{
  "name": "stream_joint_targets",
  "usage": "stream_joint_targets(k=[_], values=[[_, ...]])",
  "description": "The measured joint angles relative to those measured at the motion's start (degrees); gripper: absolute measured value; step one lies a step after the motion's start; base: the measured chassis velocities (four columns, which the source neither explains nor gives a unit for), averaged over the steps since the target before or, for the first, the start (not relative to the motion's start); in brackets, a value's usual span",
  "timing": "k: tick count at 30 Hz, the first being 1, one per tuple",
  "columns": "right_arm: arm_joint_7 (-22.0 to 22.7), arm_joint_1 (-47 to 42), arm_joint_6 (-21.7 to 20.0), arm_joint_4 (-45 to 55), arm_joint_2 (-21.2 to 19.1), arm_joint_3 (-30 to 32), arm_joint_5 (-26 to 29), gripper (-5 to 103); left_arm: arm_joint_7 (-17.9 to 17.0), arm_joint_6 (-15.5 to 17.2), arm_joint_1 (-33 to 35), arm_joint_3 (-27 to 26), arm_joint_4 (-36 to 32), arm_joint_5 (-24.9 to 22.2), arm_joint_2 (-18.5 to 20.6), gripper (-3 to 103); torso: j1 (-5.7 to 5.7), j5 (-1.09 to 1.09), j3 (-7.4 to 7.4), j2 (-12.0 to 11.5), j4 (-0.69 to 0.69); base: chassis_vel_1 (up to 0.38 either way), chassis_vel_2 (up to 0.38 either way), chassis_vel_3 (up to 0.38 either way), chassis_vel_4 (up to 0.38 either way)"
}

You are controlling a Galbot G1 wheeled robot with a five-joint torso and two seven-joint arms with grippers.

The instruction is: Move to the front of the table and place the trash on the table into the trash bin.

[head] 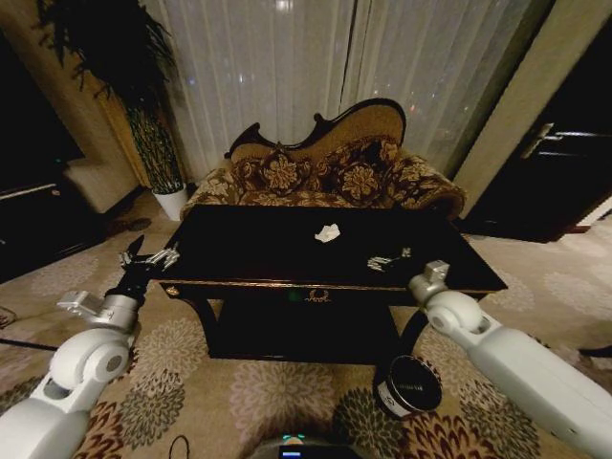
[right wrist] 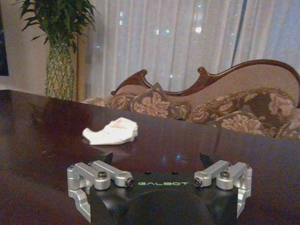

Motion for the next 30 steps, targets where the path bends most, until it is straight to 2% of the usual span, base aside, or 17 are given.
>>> stream_joint_targets(k=[8,11,24,30], values=[[0.4,11.2,-0.7,-4.0,2.0,-9.8,1.2,100,0.0,0.0,0.0,0.0,0.0,0.0,0.0,100,0.00,-0.02,0.00,0.0,0.01,0.000,0.000,0.000,0.000],[0.8,15.8,-1.1,-7.3,4.3,-14.9,1.9,100,0.0,0.0,0.0,0.0,0.0,0.0,0.0,100,0.00,-0.01,0.00,0.0,0.00,0.000,0.000,0.000,0.000],[0.8,23.7,-0.9,-17.1,11.8,-22.8,1.7,100,0.0,0.0,0.0,0.0,0.0,0.0,0.0,100,-0.01,-0.01,-0.01,0.0,0.01,0.000,0.000,0.000,0.000],[0.6,26.8,-0.8,-19.2,13.2,-25.1,1.9,100,0.0,0.0,0.0,0.0,0.0,0.0,0.0,100,-0.01,-0.01,0.00,0.0,0.00,0.000,0.000,0.000,0.000]])
